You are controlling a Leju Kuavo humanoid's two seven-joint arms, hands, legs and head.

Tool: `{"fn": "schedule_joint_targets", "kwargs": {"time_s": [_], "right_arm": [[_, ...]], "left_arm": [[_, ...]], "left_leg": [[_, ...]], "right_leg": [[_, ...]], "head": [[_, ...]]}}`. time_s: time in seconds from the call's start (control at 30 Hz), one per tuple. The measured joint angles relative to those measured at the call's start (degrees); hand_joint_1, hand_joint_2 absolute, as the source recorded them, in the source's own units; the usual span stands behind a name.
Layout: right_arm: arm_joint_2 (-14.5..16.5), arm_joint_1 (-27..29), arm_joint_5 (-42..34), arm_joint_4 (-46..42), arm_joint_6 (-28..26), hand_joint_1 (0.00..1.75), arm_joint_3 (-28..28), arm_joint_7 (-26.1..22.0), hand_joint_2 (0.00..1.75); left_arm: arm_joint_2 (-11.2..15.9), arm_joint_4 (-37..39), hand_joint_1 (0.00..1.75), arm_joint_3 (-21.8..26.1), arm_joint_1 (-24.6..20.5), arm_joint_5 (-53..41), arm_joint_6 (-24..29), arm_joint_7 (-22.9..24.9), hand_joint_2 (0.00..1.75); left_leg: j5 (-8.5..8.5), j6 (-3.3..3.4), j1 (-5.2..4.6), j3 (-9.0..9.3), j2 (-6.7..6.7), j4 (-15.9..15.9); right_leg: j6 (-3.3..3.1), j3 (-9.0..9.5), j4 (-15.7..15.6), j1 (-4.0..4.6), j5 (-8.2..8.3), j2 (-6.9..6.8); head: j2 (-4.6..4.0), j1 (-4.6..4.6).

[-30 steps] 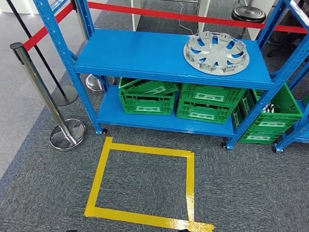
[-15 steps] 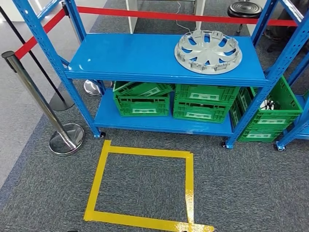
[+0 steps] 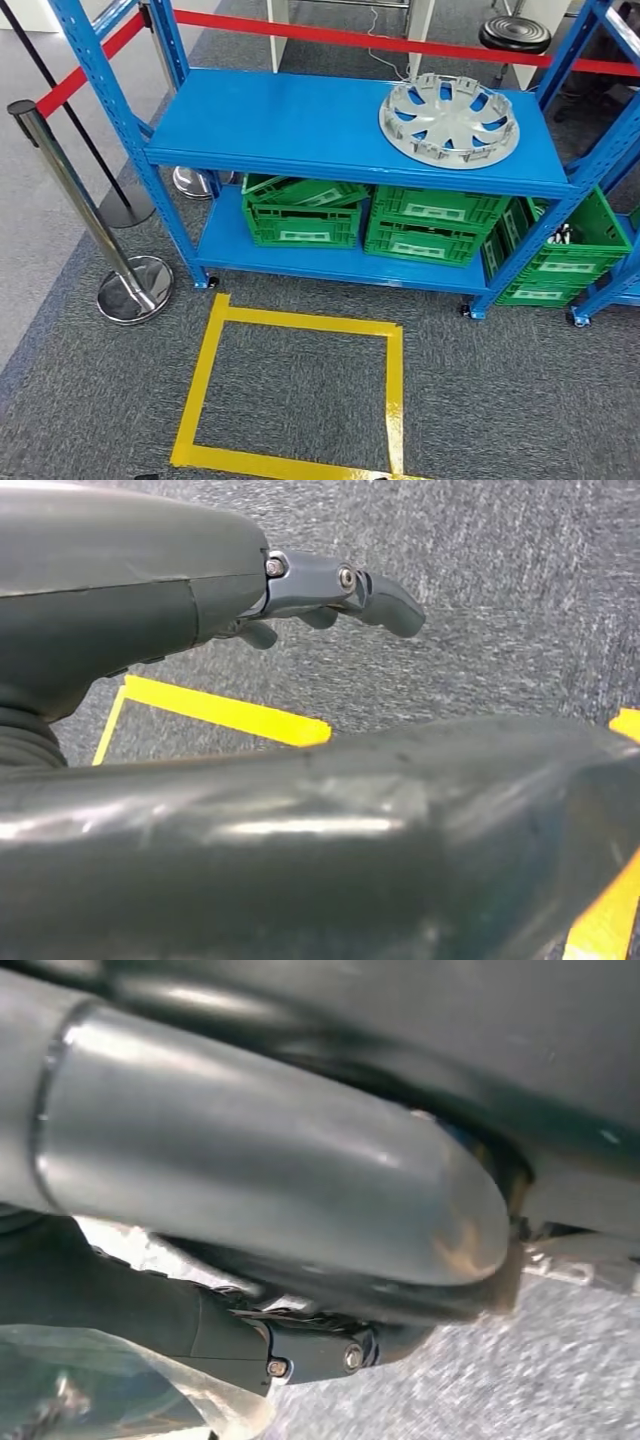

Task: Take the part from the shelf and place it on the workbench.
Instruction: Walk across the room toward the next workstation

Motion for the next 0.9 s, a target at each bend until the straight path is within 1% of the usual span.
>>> {"fn": "schedule_joint_targets", "kwargs": {"time_s": [0.03,0.07,0.1,0.13,0.17,0.2,0.23,0.3,0.33,0.37,0.4,0.43,0.5,0.53,0.57,0.6,0.67,0.7,0.73,0.8,0.83,0.87,0.9], "right_arm": [[0.0,-0.1,0.0,0.0,0.0,0.00,0.0,-0.1,0.00],[0.0,-0.3,0.0,0.0,0.0,0.00,0.0,-0.1,0.00],[0.0,-0.3,0.0,0.0,0.0,0.00,0.0,0.0,0.00],[0.0,-0.3,0.0,0.0,0.0,0.00,-0.1,0.0,0.00],[0.0,-0.2,0.0,0.0,0.1,0.00,-0.1,0.1,0.00],[0.0,-0.2,0.0,0.1,0.1,0.00,-0.1,0.2,0.00],[0.0,-0.1,0.0,0.1,0.1,0.00,-0.2,0.2,0.00],[0.0,0.0,0.1,0.1,0.2,0.00,-0.2,0.2,0.00],[0.0,0.0,0.1,0.1,0.2,0.00,-0.2,0.2,0.00],[0.0,0.0,0.2,0.1,0.2,0.00,-0.2,0.2,0.00],[0.0,0.0,0.2,0.1,0.3,0.00,-0.2,0.3,0.00],[0.0,0.0,0.2,0.1,0.3,0.00,-0.2,0.3,0.00],[0.0,0.0,0.2,0.1,0.4,0.00,-0.2,0.4,0.00],[0.0,0.1,0.3,0.1,0.4,0.00,-0.2,0.4,0.00],[0.0,0.1,0.3,0.1,0.4,0.00,-0.2,0.4,0.00],[0.0,0.2,0.3,0.1,0.4,0.00,-0.2,0.4,0.00],[0.0,0.3,0.3,0.1,0.4,0.00,-0.2,0.4,0.00],[0.0,0.3,0.3,0.1,0.4,0.00,-0.2,0.4,0.00],[0.0,0.3,0.3,0.1,0.4,0.00,-0.2,0.4,0.00],[0.0,0.4,0.3,0.1,0.4,0.00,-0.2,0.4,0.00],[0.0,0.4,0.3,0.1,0.3,0.00,-0.2,0.4,0.00],[0.0,0.4,0.3,0.1,0.3,0.00,-0.2,0.4,0.00],[0.0,0.4,0.4,0.1,0.3,0.00,-0.2,0.4,0.00]], "left_arm": [[0.0,0.0,0.00,0.0,0.0,0.0,0.0,0.0,0.00],[0.0,0.0,0.00,0.1,0.1,0.0,0.0,0.0,0.00],[0.0,0.0,0.00,0.1,0.1,0.0,0.0,0.0,0.00],[0.0,0.0,0.00,0.2,0.1,0.0,0.0,0.0,0.00],[0.0,0.0,0.00,0.2,0.1,0.0,0.0,0.0,0.00],[0.0,0.0,0.00,0.3,0.1,0.0,0.0,0.0,0.00],[0.0,0.0,0.00,0.3,0.1,0.0,0.0,0.0,0.00],[-0.1,0.0,0.00,0.4,-0.1,-0.1,0.0,0.0,0.00],[-0.1,0.0,0.00,0.4,-0.1,-0.1,0.0,-0.1,0.00],[-0.1,0.0,0.00,0.4,-0.2,-0.2,0.0,-0.1,0.00],[0.0,0.0,0.00,0.4,-0.3,-0.2,0.0,-0.1,0.00],[0.0,0.0,0.00,0.4,-0.3,-0.2,-0.1,-0.1,0.00],[0.0,0.0,0.00,0.4,-0.2,-0.2,-0.2,-0.2,0.00],[0.0,0.0,0.00,0.4,-0.1,-0.2,-0.2,-0.2,0.00],[0.0,0.0,0.00,0.4,0.0,-0.2,-0.2,-0.2,0.00],[0.0,0.0,0.00,0.4,0.0,-0.2,-0.2,-0.2,0.00],[0.0,0.0,0.00,0.5,0.1,-0.2,-0.2,-0.2,0.00],[0.1,0.0,0.00,0.5,0.1,-0.2,-0.2,-0.2,0.00],[0.1,0.0,0.00,0.5,0.2,-0.2,-0.2,-0.2,0.00],[0.0,0.0,0.00,0.6,0.2,-0.1,-0.2,-0.1,0.00],[0.0,0.0,0.00,0.6,0.2,-0.1,-0.2,-0.1,0.00],[0.0,0.0,0.00,0.6,0.2,-0.1,-0.2,-0.1,0.00],[0.0,0.0,0.00,0.6,0.2,-0.2,-0.2,-0.1,0.00]], "left_leg": [[-0.37,-0.02,0.00,0.37,0.04,0.0],[-0.78,-0.06,0.00,0.87,0.04,0.0],[-1.23,-0.14,0.01,1.51,0.01,0.0],[-1.73,-0.29,0.02,2.18,-0.04,0.0],[-2.18,-0.51,0.00,2.75,-0.07,0.0],[-2.56,-0.82,-0.03,3.01,-0.08,0.1],[-2.86,-1.19,-0.07,3.12,-0.02,0.1],[-3.15,-1.83,-0.11,3.26,0.13,0.5],[-3.22,-2.10,-0.09,3.31,0.18,1.1],[-3.44,-2.35,-0.06,2.96,0.17,2.4],[-3.96,-2.62,0.00,1.93,0.15,4.6],[-4.89,-2.92,0.09,0.17,0.12,7.8],[-7.44,-3.38,0.25,-4.28,0.10,14.6],[-8.12,-3.51,0.30,-6.08,0.10,16.6],[-7.80,-3.55,0.31,-7.10,0.11,16.8],[-6.26,-3.52,0.32,-7.27,0.11,15.3],[-0.85,-3.21,0.28,-6.17,0.10,8.9],[0.72,-2.95,0.17,-5.66,0.11,6.0],[1.78,-2.63,0.04,-5.33,0.10,4.2],[1.45,-1.88,-0.18,-5.15,0.05,3.1],[1.74,-1.53,-0.07,-4.71,-0.04,2.9],[1.64,-1.17,0.02,-4.12,-0.10,2.4],[1.51,-0.81,0.11,-3.45,-0.15,2.1]], "right_leg": [[0.19,-1.51,1.7,-0.04,-0.05,-0.05],[0.33,-1.91,1.3,-0.10,1.18,-0.10],[0.40,-1.38,-1.1,-0.19,3.55,-0.15],[0.38,-0.38,-4.5,-0.27,6.39,-0.20],[0.25,0.49,-7.5,-0.25,8.40,-0.26],[0.00,1.13,-10.1,-0.16,9.20,-0.39],[-0.45,1.45,-11.4,-0.02,9.47,-0.50],[-1.63,1.93,-12.3,0.14,8.77,-0.50],[-2.15,2.48,-12.3,0.06,8.95,-0.42],[-2.52,3.14,-12.6,-0.06,8.65,-0.35],[-2.79,3.93,-12.9,-0.19,8.41,-0.34],[-3.02,4.55,-13.1,-0.25,8.09,-0.37],[-3.27,5.53,-13.1,-0.27,7.28,-0.25],[-3.29,6.09,-13.1,-0.27,6.80,-0.11],[-3.25,6.74,-13.1,-0.27,6.29,0.05],[-3.15,7.51,-13.1,-0.27,5.73,0.18],[-2.80,8.99,-13.2,-0.26,4.48,0.27],[-2.49,9.44,-13.2,-0.19,3.92,0.28],[-2.15,9.66,-13.3,-0.12,3.43,0.26],[-1.43,10.31,-13.5,0.03,3.14,0.22],[-1.16,10.45,-13.2,0.01,3.11,0.14],[-0.91,10.24,-12.2,0.02,3.18,0.07],[-0.67,9.10,-10.1,0.01,2.97,0.01]], "head": [[0.01,0.03],[0.01,0.07],[0.00,0.10],[0.00,0.11],[-0.01,0.10],[-0.01,0.04],[-0.01,0.00],[0.00,-0.13],[0.00,-0.14],[0.01,-0.29],[0.00,-0.41],[0.00,-0.54],[-0.01,-0.72],[-0.01,-0.74],[-0.01,-0.77],[-0.01,-0.78],[-0.01,-0.79],[-0.01,-0.87],[-0.01,-0.93],[-0.01,-1.04],[-0.01,-1.01],[-0.01,-0.95],[0.00,-0.81]]}}
